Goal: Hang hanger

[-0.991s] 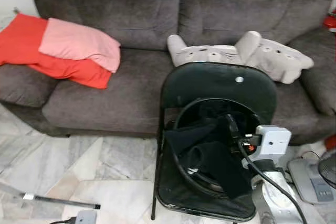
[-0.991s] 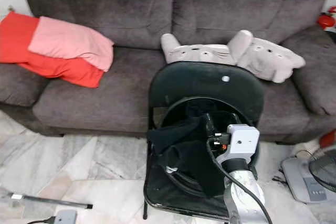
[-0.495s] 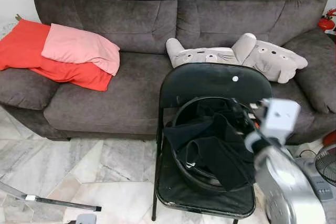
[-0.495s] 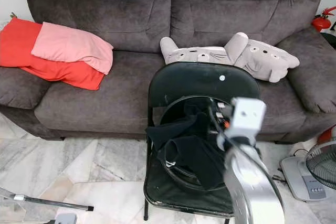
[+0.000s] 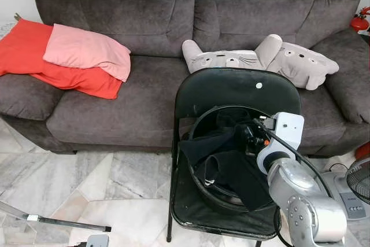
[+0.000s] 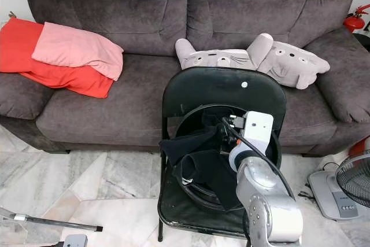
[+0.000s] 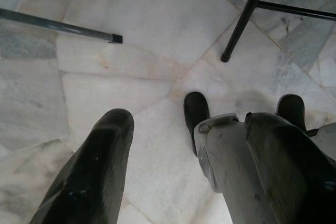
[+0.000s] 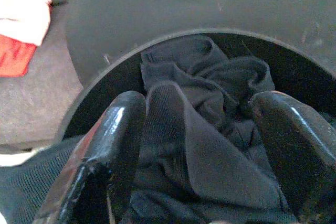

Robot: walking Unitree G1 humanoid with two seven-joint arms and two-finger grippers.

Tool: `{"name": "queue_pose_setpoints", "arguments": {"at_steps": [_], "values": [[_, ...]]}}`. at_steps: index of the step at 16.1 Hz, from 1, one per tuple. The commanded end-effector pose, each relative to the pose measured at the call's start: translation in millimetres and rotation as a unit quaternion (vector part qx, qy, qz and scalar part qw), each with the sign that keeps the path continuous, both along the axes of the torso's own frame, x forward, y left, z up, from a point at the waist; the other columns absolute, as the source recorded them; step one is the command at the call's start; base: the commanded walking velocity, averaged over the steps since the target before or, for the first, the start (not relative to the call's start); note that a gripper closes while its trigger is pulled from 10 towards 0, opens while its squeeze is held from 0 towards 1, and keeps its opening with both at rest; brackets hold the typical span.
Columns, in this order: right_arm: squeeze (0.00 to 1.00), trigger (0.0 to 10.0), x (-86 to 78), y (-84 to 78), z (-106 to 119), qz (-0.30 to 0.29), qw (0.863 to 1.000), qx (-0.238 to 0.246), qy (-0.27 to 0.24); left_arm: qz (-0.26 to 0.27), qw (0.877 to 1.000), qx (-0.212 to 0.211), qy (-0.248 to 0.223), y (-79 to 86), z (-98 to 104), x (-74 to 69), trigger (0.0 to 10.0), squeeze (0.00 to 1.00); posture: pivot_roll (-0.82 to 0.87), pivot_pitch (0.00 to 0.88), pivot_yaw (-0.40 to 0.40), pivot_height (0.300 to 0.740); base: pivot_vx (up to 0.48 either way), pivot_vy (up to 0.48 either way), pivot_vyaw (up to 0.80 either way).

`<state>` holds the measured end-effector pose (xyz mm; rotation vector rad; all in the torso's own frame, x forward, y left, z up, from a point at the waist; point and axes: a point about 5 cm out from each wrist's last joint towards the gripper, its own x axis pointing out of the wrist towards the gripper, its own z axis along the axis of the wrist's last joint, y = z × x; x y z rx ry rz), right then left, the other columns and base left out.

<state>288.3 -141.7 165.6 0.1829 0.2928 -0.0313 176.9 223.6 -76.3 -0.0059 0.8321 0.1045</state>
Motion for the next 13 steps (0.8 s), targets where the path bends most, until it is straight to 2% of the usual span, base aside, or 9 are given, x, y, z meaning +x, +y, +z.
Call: {"name": "queue_pose_setpoints", "arguments": {"at_steps": [1,6,13], "values": [[0.0,10.0,-3.3,0.0,-7.2,-0.002,1.0,0.008,0.025,0.007,0.999,-0.007,0.032,-0.4,-8.7,-17.3,10.0,0.0,-0.19,0.19,-0.013,0.74,0.0,0.0,0.0],[0.0,10.0,-4.9,-4.3,-17.6,-0.009,0.998,0.013,0.055,0.002,0.999,-0.007,0.042,-3.2,-10.6,-19.2,10.0,0.0,-0.2,0.189,-0.014,0.74,0.0,0.0,0.0],[0.0,10.0,7.8,-5.8,-25.3,0.001,0.998,0.017,0.065,0.0,0.999,-0.006,0.049,-2.8,-12.3,-23.6,10.0,0.0,-0.18,0.193,-0.015,0.74,0.0,0.0,0.0]]}}
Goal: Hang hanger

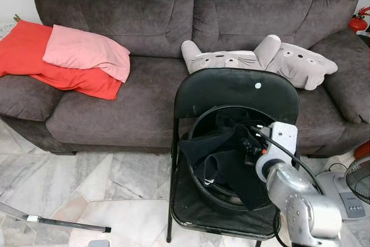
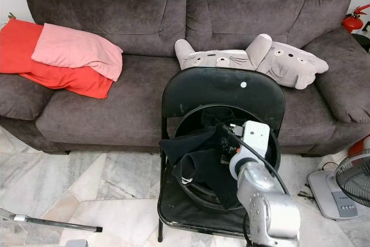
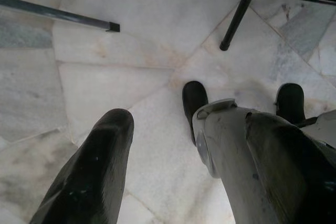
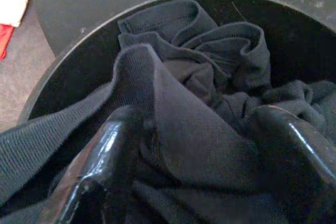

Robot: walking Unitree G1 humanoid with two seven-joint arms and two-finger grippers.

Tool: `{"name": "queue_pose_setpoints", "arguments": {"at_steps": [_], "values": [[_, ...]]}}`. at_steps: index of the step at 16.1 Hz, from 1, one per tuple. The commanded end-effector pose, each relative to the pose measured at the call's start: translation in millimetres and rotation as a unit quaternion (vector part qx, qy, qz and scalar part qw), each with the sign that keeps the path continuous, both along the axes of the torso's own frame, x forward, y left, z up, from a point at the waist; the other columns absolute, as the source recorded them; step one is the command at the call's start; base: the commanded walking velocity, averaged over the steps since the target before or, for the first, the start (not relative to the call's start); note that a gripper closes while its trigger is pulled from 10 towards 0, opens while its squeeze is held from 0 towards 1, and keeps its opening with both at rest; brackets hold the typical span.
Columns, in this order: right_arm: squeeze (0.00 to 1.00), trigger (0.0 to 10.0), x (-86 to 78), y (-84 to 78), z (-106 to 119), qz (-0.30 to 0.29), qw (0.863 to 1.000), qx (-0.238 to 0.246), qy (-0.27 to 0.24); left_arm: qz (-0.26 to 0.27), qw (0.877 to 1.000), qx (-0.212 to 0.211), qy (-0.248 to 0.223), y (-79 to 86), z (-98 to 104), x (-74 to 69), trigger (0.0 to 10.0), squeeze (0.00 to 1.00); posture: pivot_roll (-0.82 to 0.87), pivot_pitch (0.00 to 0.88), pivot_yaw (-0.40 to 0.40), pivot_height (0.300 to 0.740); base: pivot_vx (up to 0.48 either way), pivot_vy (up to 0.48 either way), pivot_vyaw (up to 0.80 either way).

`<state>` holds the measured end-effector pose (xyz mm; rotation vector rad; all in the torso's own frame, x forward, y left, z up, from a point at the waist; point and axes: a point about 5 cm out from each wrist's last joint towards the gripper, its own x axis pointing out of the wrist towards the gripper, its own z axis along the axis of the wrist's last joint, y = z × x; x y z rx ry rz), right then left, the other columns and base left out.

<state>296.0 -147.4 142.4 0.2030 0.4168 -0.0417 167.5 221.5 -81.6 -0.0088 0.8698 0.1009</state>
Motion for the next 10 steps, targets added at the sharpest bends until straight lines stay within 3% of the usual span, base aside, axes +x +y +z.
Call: {"name": "queue_pose_setpoints", "arguments": {"at_steps": [1,8,9,10], "values": [[0.0,10.0,1.9,-0.1,-2.5,0.003,1.0,0.007,0.003,0.001,1.0,-0.003,0.031,-0.8,-7.3,-14.8,10.0,0.0,-0.18,0.194,-0.015,0.74,0.0,0.0,0.0],[0.0,9.7,10.2,-2.3,-10.8,-0.006,1.0,0.026,0.012,-0.002,0.999,-0.004,0.035,-2.4,-8.5,-16.9,10.0,0.0,-0.18,0.196,-0.017,0.74,0.0,0.0,0.0],[0.0,0.0,11.3,-1.1,-9.8,-0.006,1.0,0.029,0.01,-0.001,0.999,-0.005,0.036,-2.8,-8.6,-17.0,10.0,0.0,-0.18,0.197,-0.018,0.74,0.0,0.0,0.0],[0.0,0.0,11.5,-0.3,-9.6,-0.005,1.0,0.029,0.009,-0.002,0.999,-0.005,0.037,-3.3,-8.9,-17.4,10.0,0.0,-0.18,0.196,-0.018,0.74,0.0,0.0,0.0]]}}
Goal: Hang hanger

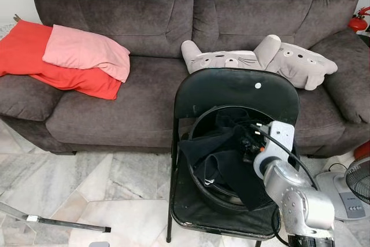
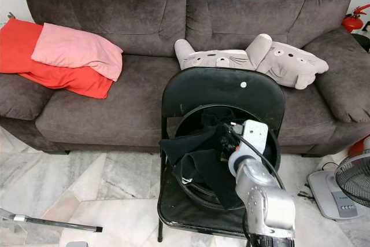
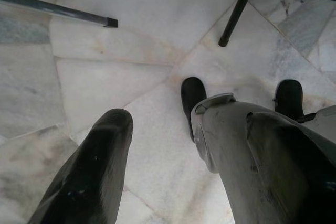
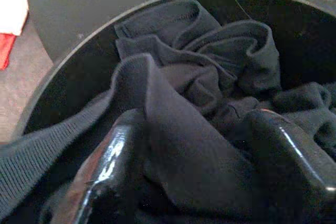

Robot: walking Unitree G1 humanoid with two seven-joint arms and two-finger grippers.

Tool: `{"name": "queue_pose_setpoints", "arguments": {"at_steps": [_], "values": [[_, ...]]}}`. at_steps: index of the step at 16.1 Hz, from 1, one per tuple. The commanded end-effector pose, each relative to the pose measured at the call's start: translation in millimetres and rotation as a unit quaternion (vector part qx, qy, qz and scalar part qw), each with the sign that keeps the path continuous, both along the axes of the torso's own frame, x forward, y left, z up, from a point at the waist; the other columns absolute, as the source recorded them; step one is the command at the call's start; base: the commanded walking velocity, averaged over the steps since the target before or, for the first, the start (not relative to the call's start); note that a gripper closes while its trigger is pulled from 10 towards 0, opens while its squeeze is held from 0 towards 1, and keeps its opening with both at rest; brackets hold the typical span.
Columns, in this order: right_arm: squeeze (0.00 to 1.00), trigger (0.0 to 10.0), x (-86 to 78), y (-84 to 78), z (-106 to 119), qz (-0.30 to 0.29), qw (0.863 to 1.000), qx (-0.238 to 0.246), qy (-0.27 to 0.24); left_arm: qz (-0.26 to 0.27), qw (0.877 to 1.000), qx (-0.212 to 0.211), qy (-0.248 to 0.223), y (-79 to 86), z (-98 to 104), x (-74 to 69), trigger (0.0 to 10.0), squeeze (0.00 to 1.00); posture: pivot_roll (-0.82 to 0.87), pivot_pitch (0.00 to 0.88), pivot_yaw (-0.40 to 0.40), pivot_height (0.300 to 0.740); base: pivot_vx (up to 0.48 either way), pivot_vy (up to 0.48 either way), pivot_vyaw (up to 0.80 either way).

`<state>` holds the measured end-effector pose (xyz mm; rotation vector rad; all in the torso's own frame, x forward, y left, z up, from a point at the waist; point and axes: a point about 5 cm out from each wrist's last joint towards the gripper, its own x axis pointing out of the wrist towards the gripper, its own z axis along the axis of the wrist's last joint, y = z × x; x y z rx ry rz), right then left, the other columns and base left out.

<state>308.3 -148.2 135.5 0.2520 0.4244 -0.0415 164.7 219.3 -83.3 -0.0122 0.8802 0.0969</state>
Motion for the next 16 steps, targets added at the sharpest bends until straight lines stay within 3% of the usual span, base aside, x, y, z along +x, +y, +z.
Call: {"name": "queue_pose_setpoints", "arguments": {"at_steps": [1,7,16], "values": [[0.0,0.0,-0.5,1.4,-3.3,0.001,1.0,0.007,0.005,-0.003,0.999,-0.003,0.033,-1.7,-7.5,-15.3,10.0,0.0,-0.18,0.197,-0.018,0.74,0.0,0.0,0.0],[0.0,0.0,0.2,3.8,-5.3,0.004,1.0,0.008,0.004,-0.008,0.999,-0.005,0.039,-3.5,-8.6,-16.8,10.0,0.0,-0.17,0.199,-0.019,0.74,0.0,0.0,0.0],[0.0,0.0,-3.1,-0.1,-12.5,0.0,1.0,0.004,0.017,-0.006,0.998,-0.003,0.057,8.7,-8.7,-22.3,10.0,0.0,-0.18,0.199,-0.023,0.74,0.0,0.0,0.0]]}}
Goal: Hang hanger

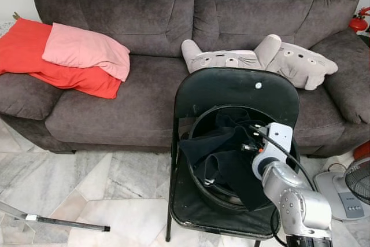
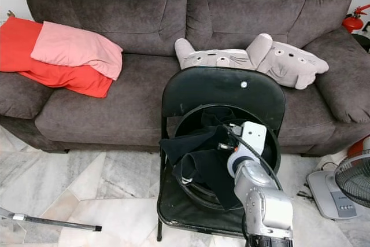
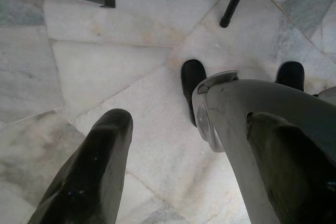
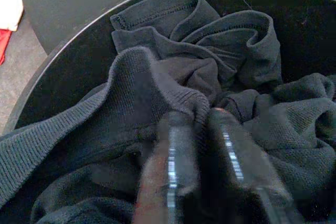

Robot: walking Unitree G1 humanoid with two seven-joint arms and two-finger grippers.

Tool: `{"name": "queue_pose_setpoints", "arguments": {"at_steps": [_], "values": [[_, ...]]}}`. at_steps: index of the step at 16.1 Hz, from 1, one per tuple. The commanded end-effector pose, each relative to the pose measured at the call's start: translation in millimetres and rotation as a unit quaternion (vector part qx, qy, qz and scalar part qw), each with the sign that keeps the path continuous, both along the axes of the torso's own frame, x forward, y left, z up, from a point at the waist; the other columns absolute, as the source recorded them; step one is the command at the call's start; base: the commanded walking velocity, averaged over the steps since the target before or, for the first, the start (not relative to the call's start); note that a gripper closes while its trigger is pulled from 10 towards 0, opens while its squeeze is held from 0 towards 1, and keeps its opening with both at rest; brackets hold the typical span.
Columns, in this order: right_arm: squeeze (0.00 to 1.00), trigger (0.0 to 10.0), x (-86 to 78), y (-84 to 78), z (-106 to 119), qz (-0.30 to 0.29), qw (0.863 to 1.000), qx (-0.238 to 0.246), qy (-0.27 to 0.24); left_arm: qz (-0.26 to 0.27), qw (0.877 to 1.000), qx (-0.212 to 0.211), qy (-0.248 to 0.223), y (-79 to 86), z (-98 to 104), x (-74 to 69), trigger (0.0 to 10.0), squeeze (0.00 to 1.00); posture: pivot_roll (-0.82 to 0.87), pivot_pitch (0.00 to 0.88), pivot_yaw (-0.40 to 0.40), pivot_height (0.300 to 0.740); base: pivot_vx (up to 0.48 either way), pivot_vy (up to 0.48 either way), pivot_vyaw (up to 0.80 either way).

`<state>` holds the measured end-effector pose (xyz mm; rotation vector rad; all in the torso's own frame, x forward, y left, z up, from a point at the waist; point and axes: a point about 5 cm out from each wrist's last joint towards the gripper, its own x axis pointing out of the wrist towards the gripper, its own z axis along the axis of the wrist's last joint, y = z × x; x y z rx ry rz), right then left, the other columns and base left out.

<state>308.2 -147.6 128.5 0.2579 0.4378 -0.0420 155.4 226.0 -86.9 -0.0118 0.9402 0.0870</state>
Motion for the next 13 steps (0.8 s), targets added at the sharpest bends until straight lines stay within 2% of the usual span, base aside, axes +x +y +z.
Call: {"name": "queue_pose_setpoints", "arguments": {"at_steps": [1,9,10,11,12,13], "values": [[0.0,0.0,-3.1,-0.7,-5.7,0.0,1.0,0.001,0.011,-0.002,1.0,0.001,0.029,2.9,-5.2,-13.6,10.0,0.0,-0.18,0.199,-0.023,0.74,0.0,0.0,0.0],[0.0,0.0,-0.7,-0.6,-1.4,-0.01,1.0,0.005,-0.004,-0.002,0.999,0.005,0.041,3.2,-6.8,-17.1,10.0,0.0,-0.17,0.201,-0.021,0.74,0.0,0.0,0.0],[0.0,0.0,5.1,-6.1,13.1,-0.035,0.998,0.002,-0.054,-0.002,0.999,0.007,0.041,4.4,-6.6,-17.0,10.0,0.0,-0.17,0.202,-0.017,0.74,0.0,0.0,0.0],[0.0,0.0,8.2,-8.6,22.3,-0.041,0.996,-0.002,-0.082,-0.001,0.999,0.008,0.041,4.9,-6.4,-16.9,10.0,0.0,-0.17,0.202,-0.017,0.74,0.0,0.0,0.0],[0.0,0.0,14.0,-13.0,42.3,-0.05,0.989,-0.013,-0.136,0.0,0.999,0.011,0.04,6.1,-6.0,-16.7,10.0,0.0,-0.17,0.202,-0.015,0.74,0.0,0.0,0.0],[0.0,0.0,21.6,-19.2,71.3,-0.062,0.977,-0.022,-0.203,-0.001,0.999,0.013,0.039,7.5,-5.5,-16.2,10.0,0.0,-0.17,0.201,-0.014,0.74,0.0,0.0,0.0]]}}
